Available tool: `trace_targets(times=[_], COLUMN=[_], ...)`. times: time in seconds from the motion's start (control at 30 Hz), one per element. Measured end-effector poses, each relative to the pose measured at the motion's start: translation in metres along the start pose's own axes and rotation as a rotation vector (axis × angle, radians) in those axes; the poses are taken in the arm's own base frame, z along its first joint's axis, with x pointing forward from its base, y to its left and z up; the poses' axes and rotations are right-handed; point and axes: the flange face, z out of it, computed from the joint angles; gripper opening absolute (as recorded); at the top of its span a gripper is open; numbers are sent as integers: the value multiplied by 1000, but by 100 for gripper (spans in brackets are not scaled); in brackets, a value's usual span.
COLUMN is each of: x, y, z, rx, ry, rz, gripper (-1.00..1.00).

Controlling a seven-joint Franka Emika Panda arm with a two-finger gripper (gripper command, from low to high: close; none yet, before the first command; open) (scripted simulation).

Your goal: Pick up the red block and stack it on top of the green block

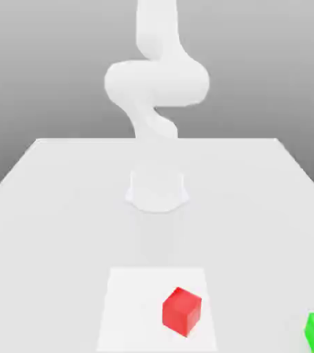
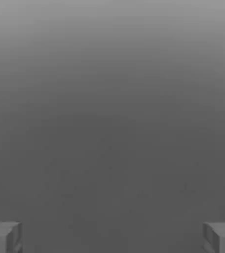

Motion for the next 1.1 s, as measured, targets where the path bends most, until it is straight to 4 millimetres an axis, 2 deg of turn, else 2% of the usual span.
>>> trace_targets(times=[0.13, 0.27, 0.43, 0.57, 0.73, 0.93, 0.97, 1.1], x=[-14, -42, -92, -139, -200, -241, -245, -245], y=[8, 22, 50, 81, 131, 171, 174, 174], z=[89, 170, 259, 317, 373, 426, 431, 431], rx=[-44, -84, -132, -169, -218, -231, -231, -231], ry=[-132, -255, -406, -524, -671, -707, -707, -709], rz=[-143, -283, -461, -607, -793, -839, -839, -838], gripper=[0, 0, 0, 0, 0, 0, -100, -100])
